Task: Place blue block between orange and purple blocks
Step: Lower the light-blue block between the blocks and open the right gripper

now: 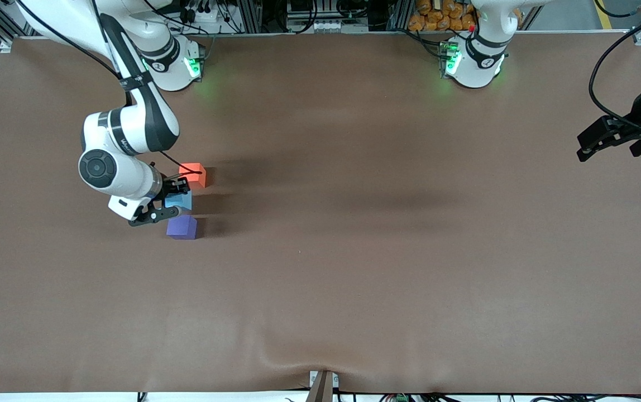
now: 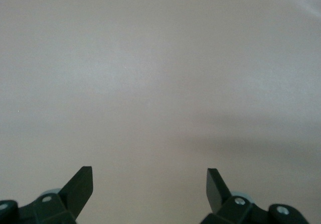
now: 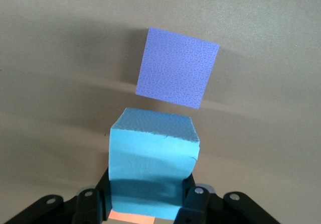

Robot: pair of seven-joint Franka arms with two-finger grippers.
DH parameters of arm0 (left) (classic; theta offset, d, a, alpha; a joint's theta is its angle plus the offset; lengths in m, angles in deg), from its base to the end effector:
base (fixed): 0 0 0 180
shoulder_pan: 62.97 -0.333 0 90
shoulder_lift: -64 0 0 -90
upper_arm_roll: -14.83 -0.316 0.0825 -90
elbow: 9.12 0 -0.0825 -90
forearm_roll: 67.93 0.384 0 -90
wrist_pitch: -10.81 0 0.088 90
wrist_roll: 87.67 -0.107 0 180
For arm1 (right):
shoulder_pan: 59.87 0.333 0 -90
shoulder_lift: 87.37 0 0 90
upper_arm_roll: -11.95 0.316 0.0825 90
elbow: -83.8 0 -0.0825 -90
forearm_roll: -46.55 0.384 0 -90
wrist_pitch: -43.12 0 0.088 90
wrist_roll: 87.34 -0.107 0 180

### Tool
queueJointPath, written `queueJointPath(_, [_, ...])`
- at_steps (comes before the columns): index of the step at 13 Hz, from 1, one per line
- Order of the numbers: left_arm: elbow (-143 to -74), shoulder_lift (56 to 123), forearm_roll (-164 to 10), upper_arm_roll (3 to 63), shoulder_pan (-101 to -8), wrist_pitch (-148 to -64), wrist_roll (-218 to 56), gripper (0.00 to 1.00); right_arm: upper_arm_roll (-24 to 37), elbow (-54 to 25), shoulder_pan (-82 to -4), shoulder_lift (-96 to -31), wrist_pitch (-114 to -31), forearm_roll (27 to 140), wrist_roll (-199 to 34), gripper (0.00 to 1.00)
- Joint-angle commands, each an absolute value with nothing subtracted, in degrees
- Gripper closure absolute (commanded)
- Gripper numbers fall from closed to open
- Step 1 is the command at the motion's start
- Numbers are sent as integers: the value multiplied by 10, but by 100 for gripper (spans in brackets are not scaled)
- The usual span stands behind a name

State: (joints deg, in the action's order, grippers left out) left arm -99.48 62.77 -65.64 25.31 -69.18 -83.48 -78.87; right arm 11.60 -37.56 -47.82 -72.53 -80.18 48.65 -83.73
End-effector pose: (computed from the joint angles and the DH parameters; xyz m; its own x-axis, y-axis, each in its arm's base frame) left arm 0.5544 -0.0386 0.6403 0.9926 0.0759 0.0952 0.0790 -0.9964 -0.0296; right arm 0.5362 0.1126 0.2733 0.9453 0.2394 -0.2215 0.2370 -0.9708 -0.0378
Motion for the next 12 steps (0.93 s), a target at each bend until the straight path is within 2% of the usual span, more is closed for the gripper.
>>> queueJointPath(1, [-999,623,-668,260,-695,-838,-801,0,126,-419,-490,-748,-841,485,-830,100])
queueJointPath(12, [-1000,625,-668,268,-694,-838,-804,0,127,-447,-491,-724,-906,491,-836,100])
